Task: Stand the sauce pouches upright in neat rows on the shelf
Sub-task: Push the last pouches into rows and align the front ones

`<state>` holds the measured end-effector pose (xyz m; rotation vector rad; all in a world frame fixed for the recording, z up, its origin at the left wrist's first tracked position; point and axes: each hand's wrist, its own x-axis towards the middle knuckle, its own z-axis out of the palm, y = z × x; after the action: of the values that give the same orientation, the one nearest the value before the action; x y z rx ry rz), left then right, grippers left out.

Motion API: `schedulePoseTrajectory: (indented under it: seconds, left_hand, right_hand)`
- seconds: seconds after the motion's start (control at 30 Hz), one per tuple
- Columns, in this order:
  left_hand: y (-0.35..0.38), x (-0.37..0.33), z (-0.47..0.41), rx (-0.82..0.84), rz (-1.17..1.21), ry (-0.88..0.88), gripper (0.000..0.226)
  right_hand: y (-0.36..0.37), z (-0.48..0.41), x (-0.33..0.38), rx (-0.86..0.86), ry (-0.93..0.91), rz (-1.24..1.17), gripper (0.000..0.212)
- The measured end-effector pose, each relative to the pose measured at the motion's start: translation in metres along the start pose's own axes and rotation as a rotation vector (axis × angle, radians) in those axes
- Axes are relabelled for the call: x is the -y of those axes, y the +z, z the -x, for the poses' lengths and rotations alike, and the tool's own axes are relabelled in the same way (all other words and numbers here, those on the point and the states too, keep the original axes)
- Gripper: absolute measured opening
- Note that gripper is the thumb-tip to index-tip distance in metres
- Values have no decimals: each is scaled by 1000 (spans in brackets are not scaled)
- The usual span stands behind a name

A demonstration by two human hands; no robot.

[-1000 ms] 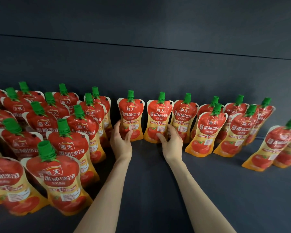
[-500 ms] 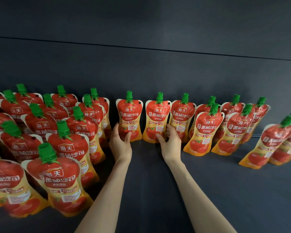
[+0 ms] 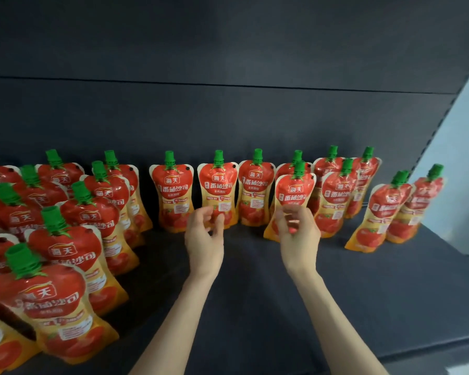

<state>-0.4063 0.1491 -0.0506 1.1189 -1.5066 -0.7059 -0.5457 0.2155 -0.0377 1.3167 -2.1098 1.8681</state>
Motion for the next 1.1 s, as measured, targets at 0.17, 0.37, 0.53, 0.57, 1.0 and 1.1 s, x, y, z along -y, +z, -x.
schedulePoseTrajectory:
  seconds: [0.17, 0.37, 0.53, 0.57, 1.0, 1.1]
  left_hand:
    - [32, -40, -15, 35, 22, 189, 30]
    - [66, -74, -57, 6, -149, 285, 48]
    - [76, -78, -68, 3, -331, 255, 45]
    - [75, -78, -68, -11, -336, 262, 43]
    - [78, -86, -61, 27, -148, 361, 23]
    - [73, -92, -53, 38, -96, 361, 23]
  right_hand:
    - [-29, -44, 1, -48, -115, 17, 35]
    - [-40, -84, 2, 228, -190, -23, 47]
    - [-42, -97, -6, 243, -298, 68, 31]
    - [-43, -98, -6, 249, -306, 64, 28]
    - [-59, -92, -5, 300, -199, -217, 22]
    - [-62, -91, -7, 298, -182, -244, 20]
